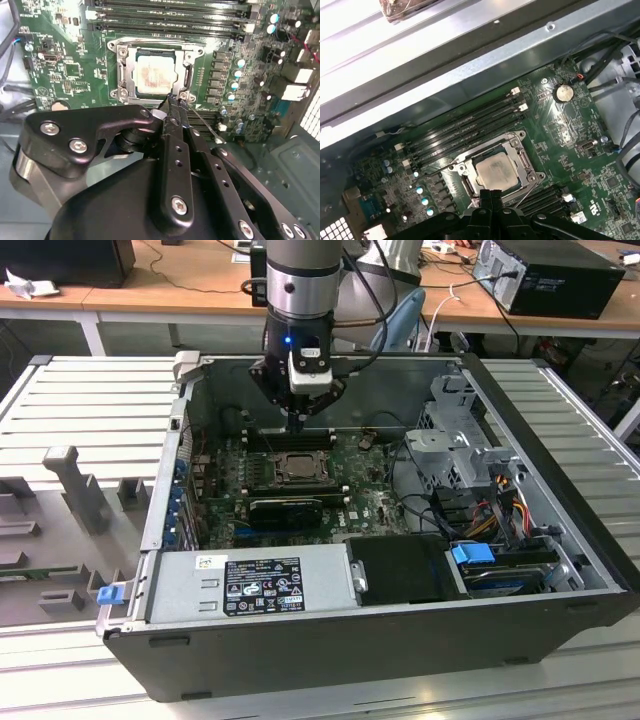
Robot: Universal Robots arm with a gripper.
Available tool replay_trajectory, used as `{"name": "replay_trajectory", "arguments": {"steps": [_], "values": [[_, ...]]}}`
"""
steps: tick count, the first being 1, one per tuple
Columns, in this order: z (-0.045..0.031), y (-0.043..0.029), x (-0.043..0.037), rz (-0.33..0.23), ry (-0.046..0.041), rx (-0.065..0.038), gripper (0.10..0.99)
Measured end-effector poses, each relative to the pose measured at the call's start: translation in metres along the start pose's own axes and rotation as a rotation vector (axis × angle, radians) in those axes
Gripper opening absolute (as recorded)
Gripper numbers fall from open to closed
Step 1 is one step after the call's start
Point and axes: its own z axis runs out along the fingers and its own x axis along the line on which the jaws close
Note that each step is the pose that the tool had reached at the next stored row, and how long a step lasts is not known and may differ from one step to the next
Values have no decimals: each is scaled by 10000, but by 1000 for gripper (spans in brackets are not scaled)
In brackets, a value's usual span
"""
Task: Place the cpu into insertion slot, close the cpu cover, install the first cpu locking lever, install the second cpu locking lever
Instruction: 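Install the first cpu locking lever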
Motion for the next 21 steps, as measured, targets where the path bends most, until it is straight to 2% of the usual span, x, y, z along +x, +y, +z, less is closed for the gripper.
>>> {"name": "replay_trajectory", "arguments": {"steps": [8,12,15,19,21], "values": [[0,-1,1,-1007,10,15,106],[0,-1,1,-2376,24,37,106],[1,-1,1,-2935,30,46,106],[1,-19,41,-3170,41,22,106],[3,-42,90,-3187,66,-70,106]]}}
